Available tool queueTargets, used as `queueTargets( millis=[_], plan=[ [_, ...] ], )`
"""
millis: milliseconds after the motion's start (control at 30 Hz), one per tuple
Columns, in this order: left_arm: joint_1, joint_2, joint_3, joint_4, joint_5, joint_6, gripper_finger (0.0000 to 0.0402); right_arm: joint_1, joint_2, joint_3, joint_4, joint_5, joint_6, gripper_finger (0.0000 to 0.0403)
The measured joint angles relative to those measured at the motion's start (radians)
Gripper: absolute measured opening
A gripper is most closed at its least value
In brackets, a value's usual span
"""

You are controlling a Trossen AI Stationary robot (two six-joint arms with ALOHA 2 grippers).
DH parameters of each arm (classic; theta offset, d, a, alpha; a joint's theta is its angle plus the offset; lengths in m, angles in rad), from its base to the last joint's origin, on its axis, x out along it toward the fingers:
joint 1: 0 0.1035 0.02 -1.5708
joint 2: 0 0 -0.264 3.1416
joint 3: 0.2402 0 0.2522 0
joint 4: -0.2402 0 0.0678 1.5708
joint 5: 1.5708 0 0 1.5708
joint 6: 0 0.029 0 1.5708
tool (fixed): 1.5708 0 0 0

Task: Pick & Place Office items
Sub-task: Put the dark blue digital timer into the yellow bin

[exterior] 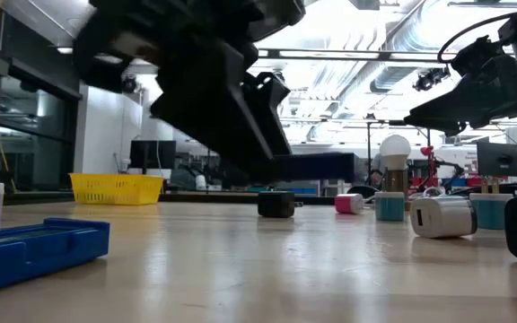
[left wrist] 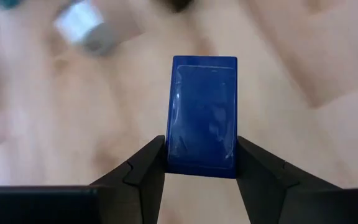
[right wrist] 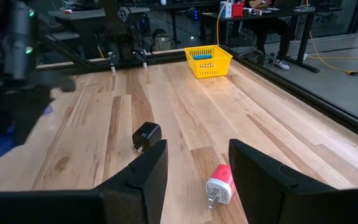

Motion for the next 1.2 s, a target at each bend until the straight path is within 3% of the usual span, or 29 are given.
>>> queueTargets(
  millis=[300, 667, 967, 1200],
  plan=[
    [0.161, -0.083, 0.000, -0.206, 0.011, -0.146, 0.0159, 0.000, 0.000, 0.000, 0.000, 0.000, 0.000, 0.0158],
    [0.376, -0.169, -0.010, -0.302, 0.011, -0.172, 0.0159, 0.000, 0.000, 0.000, 0.001, 0.000, 0.000, 0.0158],
    [0.510, -0.354, -0.191, -0.290, -0.034, -0.322, 0.0159, 0.000, 0.000, 0.000, 0.001, 0.000, 0.000, 0.0158],
    [0.572, -0.540, -0.320, -0.351, -0.173, -0.452, 0.0159, 0.000, 0.000, 0.000, 0.000, 0.000, 0.000, 0.0158]
  ],
)
